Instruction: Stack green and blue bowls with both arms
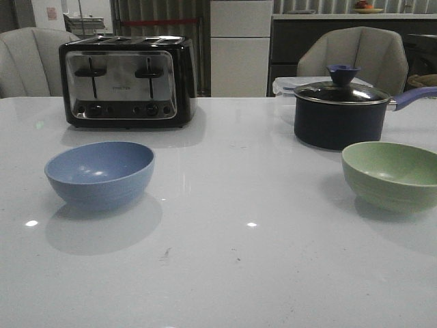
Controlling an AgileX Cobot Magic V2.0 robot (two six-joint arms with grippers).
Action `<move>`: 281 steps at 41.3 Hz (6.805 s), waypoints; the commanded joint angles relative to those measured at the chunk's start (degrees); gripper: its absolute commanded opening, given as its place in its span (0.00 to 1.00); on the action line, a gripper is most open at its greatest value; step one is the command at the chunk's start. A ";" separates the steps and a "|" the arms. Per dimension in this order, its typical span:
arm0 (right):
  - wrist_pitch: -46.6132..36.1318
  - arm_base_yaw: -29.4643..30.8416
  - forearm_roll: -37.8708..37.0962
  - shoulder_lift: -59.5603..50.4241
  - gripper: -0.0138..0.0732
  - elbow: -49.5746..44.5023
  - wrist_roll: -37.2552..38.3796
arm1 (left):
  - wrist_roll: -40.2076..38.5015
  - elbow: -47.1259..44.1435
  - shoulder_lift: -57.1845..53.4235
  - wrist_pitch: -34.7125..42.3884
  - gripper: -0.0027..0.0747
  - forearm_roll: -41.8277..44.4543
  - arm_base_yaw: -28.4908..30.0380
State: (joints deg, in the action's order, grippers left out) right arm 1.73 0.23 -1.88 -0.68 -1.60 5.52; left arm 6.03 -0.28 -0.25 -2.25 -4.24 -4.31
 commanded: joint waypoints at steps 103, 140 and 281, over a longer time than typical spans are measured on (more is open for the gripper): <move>30.52 0.23 -4.74 47.61 0.69 37.12 0.00 | -0.44 34.47 36.86 -25.82 0.74 -0.97 0.08; 35.64 6.44 14.62 94.04 0.77 64.73 -11.52 | -0.44 34.47 38.37 -25.36 0.69 -0.97 0.08; 35.86 -26.93 14.23 49.00 0.60 44.39 -19.83 | -0.44 34.47 38.37 -25.59 0.62 -1.46 0.08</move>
State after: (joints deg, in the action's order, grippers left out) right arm 39.43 -26.54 12.62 52.70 43.58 -13.51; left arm 6.03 32.55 37.86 -31.26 -4.69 -4.31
